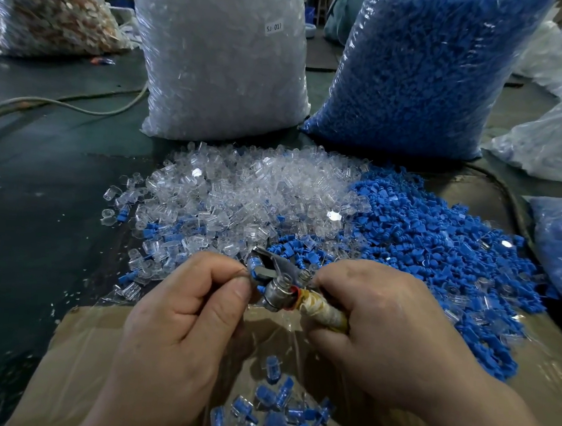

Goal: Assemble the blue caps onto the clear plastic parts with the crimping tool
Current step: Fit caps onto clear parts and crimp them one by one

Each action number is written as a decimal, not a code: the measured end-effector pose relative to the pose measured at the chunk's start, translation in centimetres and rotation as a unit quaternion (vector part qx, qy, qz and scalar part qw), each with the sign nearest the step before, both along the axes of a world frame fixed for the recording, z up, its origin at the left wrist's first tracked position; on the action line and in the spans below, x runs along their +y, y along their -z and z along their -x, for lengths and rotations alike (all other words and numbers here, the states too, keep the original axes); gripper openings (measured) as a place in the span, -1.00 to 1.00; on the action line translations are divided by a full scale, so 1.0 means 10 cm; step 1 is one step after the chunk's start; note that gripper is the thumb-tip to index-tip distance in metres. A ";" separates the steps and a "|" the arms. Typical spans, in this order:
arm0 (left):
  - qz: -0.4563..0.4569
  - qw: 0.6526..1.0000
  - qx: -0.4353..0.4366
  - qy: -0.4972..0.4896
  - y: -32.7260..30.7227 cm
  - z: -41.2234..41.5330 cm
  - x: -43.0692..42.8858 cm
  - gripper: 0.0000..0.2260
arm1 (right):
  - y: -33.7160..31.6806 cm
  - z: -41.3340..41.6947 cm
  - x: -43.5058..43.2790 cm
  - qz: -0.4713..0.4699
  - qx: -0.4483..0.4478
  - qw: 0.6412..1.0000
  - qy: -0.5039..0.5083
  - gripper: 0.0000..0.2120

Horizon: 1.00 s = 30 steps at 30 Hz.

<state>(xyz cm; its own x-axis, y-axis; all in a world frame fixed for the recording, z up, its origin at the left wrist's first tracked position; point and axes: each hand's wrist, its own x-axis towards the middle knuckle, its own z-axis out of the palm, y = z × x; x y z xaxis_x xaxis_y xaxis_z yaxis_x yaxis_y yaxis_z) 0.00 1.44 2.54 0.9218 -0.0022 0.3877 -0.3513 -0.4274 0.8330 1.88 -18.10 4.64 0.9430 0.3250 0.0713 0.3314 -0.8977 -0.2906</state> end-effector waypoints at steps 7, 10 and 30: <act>-0.003 1.000 -0.010 -0.003 0.05 -0.01 -0.03 -0.83 | -0.01 0.00 -0.04 0.005 0.005 1.000 -0.003 -0.54; -0.009 1.000 -0.015 0.001 0.07 -0.03 -0.02 -0.84 | -0.02 -0.01 -0.05 0.004 0.007 1.000 -0.001 -0.51; -0.055 0.996 0.028 -0.058 0.08 -0.01 -0.05 -0.81 | 0.11 -0.11 -0.09 0.098 -0.013 0.995 0.027 -0.40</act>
